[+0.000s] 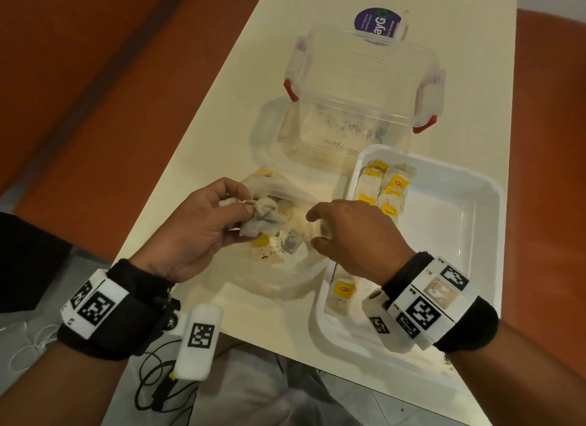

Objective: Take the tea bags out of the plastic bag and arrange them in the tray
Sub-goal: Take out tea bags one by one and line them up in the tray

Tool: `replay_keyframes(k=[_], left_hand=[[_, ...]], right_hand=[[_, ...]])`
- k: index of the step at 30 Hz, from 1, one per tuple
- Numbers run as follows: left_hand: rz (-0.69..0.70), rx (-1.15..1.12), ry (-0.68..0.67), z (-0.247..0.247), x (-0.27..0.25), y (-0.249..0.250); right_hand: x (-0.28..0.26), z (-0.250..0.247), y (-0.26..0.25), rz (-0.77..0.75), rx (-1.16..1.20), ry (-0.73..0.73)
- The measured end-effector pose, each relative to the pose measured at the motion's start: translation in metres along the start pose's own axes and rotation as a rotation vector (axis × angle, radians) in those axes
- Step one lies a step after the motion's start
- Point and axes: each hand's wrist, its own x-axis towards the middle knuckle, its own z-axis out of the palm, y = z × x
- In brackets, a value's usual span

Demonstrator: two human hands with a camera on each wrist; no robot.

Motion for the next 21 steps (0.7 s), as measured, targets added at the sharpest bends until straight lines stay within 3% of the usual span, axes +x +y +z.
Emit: replay_keyframes(k=[11, 16, 21], left_hand=[[-0.203, -0.618, -0.096, 0.016, -0.009, 0.003], [-0.183, -0.671, -0.228, 0.017, -0.01, 0.009], [-0.147, -0.62, -0.325, 0.021, -0.011, 0.025]], right_hand=[[-0.006, -0.004, -0.004, 0.005, 0.043, 0.061], [-0.017, -0.015, -0.01, -0.053, 0.268, 0.171], [-0.013, -0.02, -0.025, -0.164, 0.546, 0.069]])
